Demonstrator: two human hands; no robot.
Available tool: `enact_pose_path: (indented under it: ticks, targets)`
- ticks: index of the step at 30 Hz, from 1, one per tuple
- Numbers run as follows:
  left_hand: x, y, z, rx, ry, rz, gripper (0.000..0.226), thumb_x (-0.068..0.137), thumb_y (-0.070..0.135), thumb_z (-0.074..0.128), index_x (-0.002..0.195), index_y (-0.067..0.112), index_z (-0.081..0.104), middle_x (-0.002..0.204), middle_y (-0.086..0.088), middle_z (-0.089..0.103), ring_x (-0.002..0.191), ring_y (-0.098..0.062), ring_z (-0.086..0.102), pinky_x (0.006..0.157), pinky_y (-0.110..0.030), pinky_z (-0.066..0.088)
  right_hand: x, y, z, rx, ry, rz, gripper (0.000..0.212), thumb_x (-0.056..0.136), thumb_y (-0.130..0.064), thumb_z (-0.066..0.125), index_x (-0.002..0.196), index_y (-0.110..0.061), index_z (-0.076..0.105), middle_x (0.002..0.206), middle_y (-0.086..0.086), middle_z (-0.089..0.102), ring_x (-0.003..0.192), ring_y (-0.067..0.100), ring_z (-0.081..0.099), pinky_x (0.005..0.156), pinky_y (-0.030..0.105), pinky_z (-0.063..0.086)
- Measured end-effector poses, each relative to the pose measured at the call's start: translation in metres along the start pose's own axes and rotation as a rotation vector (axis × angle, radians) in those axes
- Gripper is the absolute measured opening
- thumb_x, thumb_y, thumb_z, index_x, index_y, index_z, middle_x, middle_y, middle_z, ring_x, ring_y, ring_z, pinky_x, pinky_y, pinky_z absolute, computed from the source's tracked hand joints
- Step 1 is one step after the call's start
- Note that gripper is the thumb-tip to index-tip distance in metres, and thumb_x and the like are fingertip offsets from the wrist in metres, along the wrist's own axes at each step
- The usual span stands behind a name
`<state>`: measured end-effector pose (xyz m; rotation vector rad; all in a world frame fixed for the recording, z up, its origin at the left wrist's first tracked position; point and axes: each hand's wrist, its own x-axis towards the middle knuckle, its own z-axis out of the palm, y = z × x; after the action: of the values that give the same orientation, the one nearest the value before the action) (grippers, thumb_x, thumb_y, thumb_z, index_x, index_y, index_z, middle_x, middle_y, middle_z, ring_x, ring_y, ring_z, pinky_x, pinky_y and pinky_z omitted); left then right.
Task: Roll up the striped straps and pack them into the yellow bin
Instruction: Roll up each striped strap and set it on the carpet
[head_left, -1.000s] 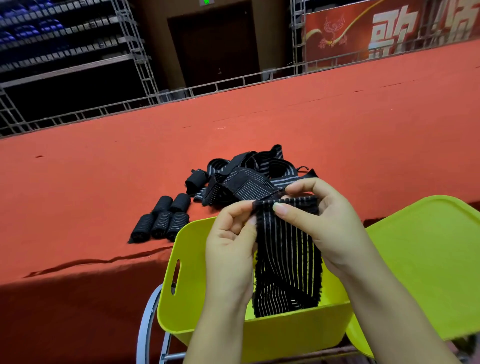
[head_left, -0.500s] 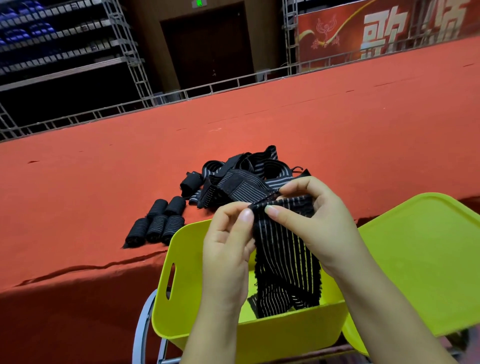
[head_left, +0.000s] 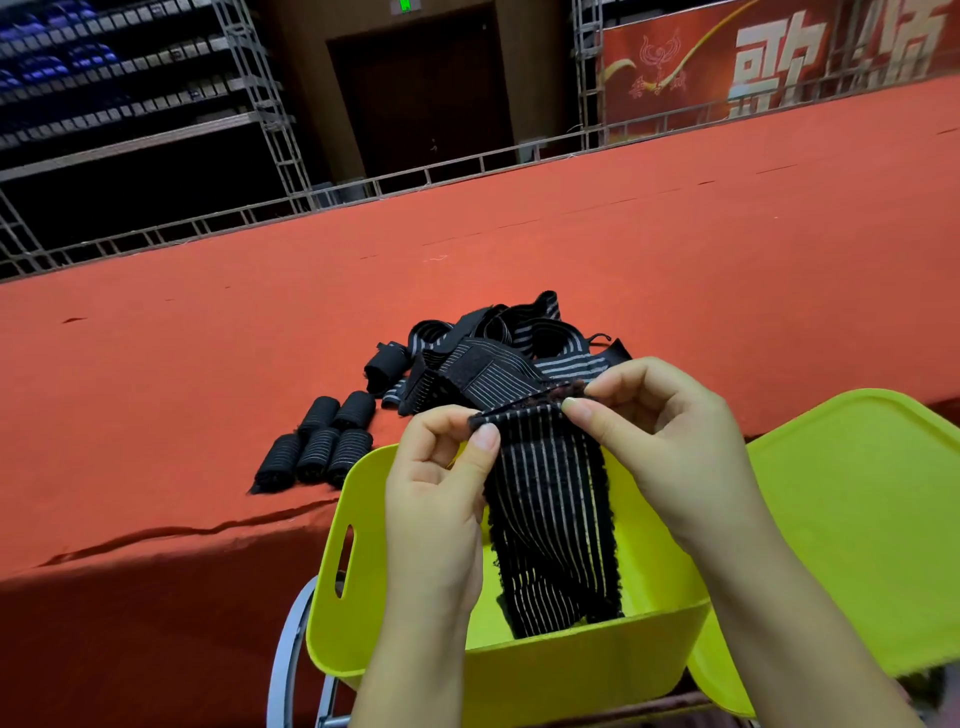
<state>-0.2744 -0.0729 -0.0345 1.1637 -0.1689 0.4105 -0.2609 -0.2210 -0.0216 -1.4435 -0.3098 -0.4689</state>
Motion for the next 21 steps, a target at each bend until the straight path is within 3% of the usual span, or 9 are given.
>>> enact_pose_path:
  ticks: [3,10,15,18,21]
  targets:
    - [-0.0007,-0.0032,0.0003,-0.007,-0.008,-0.02,0.01,0.075,0.014,0.063,0.084,0.014,0.06,0.075,0.005,0.065,0.068,-0.007,0.058,0.055,-0.016,0.046,-0.002,-0.0013,0.0008,0.011,0.025,-0.021,0.017,0.075,-0.005,0.076,0.075,-0.015,0.063,0.068,-0.008,0.064,0.065,0.003,0.058,0.062,0.015,0.046]
    - [-0.001,-0.0004,0.0037,0.009,-0.01,-0.057,0.013,0.077,0.011,0.072,0.08,0.019,0.063,0.068,0.007,0.061,0.06,-0.005,0.054,0.049,-0.014,0.042,-0.0031,-0.0015,0.0022,-0.024,0.063,-0.054,0.018,0.075,-0.006,0.077,0.075,-0.018,0.063,0.071,-0.009,0.066,0.067,0.002,0.06,0.065,0.015,0.047]
    - [-0.002,-0.0034,0.0042,-0.011,-0.011,-0.037,0.011,0.074,0.016,0.063,0.085,0.015,0.06,0.072,0.007,0.063,0.066,-0.006,0.055,0.052,-0.014,0.044,-0.0022,0.0027,0.0009,-0.12,0.099,-0.079,0.018,0.077,-0.012,0.078,0.08,-0.023,0.064,0.082,-0.005,0.068,0.075,0.003,0.062,0.069,0.012,0.046]
    - [-0.0018,-0.0036,0.0059,-0.033,-0.014,-0.018,0.011,0.076,0.014,0.062,0.086,0.014,0.059,0.075,0.009,0.064,0.071,-0.007,0.057,0.059,-0.019,0.046,-0.0003,0.0076,-0.0004,-0.123,0.029,-0.022,0.018,0.08,-0.026,0.074,0.095,-0.031,0.065,0.099,-0.002,0.068,0.092,0.003,0.064,0.077,0.012,0.048]
    - [-0.001,-0.0037,0.0057,-0.014,-0.029,-0.01,0.013,0.079,0.011,0.07,0.086,0.015,0.06,0.076,0.008,0.066,0.073,-0.008,0.06,0.064,-0.022,0.048,0.0,0.0055,-0.0011,-0.061,-0.067,0.041,0.011,0.086,-0.019,0.065,0.096,-0.023,0.07,0.093,-0.006,0.073,0.09,0.004,0.067,0.08,0.017,0.05]
